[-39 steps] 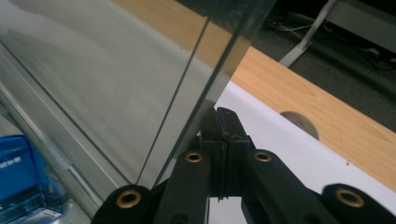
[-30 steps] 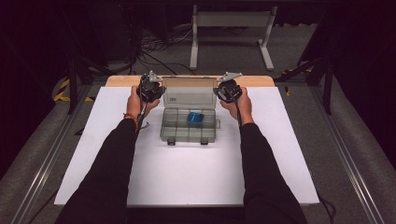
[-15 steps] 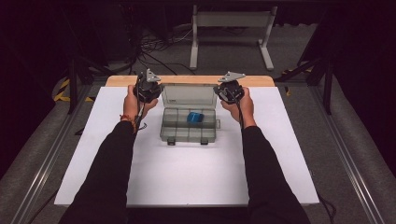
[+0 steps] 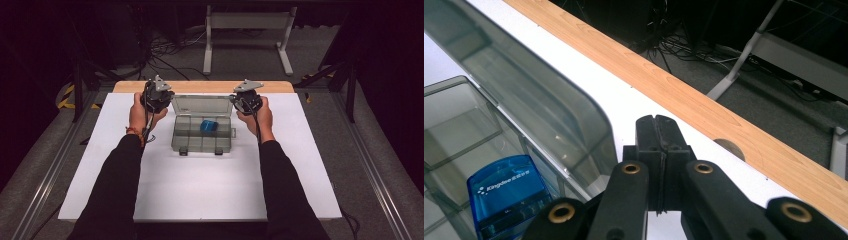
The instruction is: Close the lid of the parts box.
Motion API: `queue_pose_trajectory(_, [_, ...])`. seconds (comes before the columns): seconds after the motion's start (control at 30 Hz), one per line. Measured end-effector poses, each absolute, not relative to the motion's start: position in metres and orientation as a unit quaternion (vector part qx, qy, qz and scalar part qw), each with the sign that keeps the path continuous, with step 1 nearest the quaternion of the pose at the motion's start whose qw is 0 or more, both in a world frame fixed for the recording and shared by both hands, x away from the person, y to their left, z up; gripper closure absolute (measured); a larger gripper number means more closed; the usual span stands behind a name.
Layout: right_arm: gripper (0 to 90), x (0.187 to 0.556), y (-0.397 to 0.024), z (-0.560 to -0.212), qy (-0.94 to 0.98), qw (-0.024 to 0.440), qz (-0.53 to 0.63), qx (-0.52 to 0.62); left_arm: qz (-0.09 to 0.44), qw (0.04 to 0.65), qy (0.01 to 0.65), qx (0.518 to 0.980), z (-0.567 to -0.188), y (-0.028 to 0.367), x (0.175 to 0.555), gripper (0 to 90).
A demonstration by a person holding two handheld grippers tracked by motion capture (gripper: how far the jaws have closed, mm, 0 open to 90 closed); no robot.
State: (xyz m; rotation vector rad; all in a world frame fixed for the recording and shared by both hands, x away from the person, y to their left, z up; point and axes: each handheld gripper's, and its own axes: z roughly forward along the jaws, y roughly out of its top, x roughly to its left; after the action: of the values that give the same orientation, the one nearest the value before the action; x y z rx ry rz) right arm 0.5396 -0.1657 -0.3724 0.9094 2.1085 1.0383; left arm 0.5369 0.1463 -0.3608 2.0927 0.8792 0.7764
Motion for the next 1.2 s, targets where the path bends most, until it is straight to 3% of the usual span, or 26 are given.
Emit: queue_pose_trajectory(1.2, [90.0, 0.507, -0.162, -0.372, 0.79, 0.316, 0.386, 0.355, 0.304, 0.365, 0.326, 0.817, -0.369, 0.148, 0.508, 87.2])
